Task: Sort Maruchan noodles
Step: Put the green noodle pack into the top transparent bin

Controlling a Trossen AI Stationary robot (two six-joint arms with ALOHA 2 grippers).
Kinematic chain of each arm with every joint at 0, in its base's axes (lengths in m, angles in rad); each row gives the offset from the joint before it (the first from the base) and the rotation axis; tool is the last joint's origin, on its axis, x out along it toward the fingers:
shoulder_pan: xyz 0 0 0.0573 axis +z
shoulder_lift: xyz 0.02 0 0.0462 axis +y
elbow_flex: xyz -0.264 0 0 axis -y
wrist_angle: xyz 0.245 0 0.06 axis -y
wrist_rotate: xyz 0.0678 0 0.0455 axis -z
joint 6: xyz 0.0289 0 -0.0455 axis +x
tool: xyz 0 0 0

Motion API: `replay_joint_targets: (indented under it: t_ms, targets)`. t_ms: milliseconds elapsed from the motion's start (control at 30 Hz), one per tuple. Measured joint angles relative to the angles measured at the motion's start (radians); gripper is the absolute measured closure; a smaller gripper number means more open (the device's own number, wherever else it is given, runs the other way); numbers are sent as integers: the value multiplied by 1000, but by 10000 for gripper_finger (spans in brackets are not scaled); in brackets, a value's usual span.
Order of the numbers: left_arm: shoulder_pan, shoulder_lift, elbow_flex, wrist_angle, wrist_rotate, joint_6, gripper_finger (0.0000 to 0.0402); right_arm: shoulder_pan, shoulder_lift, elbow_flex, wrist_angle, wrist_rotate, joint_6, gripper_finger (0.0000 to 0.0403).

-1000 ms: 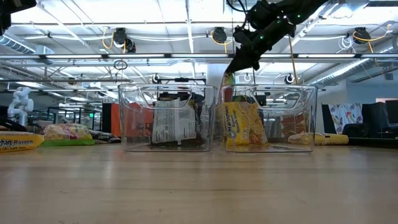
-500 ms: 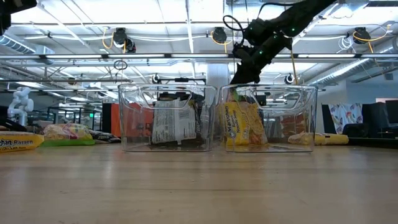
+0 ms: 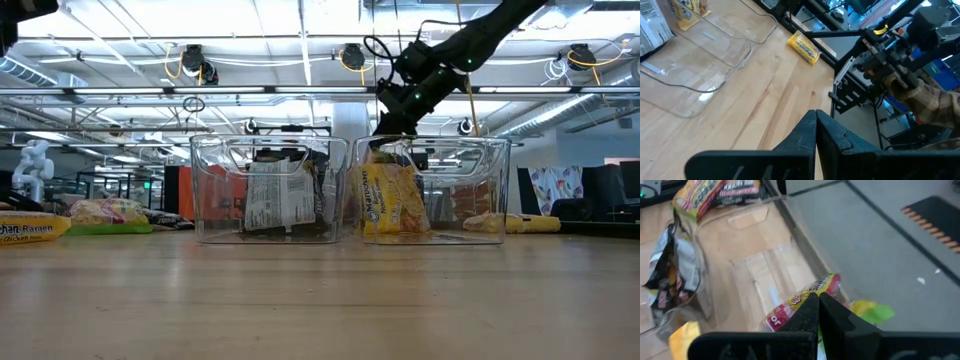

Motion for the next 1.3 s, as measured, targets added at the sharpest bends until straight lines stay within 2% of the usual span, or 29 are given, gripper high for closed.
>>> replay_joint_targets:
  t_ms: [167,300,467,567,700,1000,1300]
  targets:
    - [0,8,0,0,-11,-16,394,-20,3,0,-6,-8,-4,403]
    - [0,13,0,0,-11,-21,394,-33,27,0,-17,-118,5,403]
    - [9,13,0,0,-14,-34,394,-32,47,0,-14,-123,10,403]
    - [22,13,0,0,-16,-35,394,-32,47,0,-10,-99,8,403]
    - [33,13,0,1,-10,-32,394,-32,42,0,-17,25,17,403]
    - [34,13,0,0,-9,-31,394,-27,31,0,-122,33,-11,403]
    - [34,13,0,0,-8,-23,394,-11,-59,0,-108,35,-75,403]
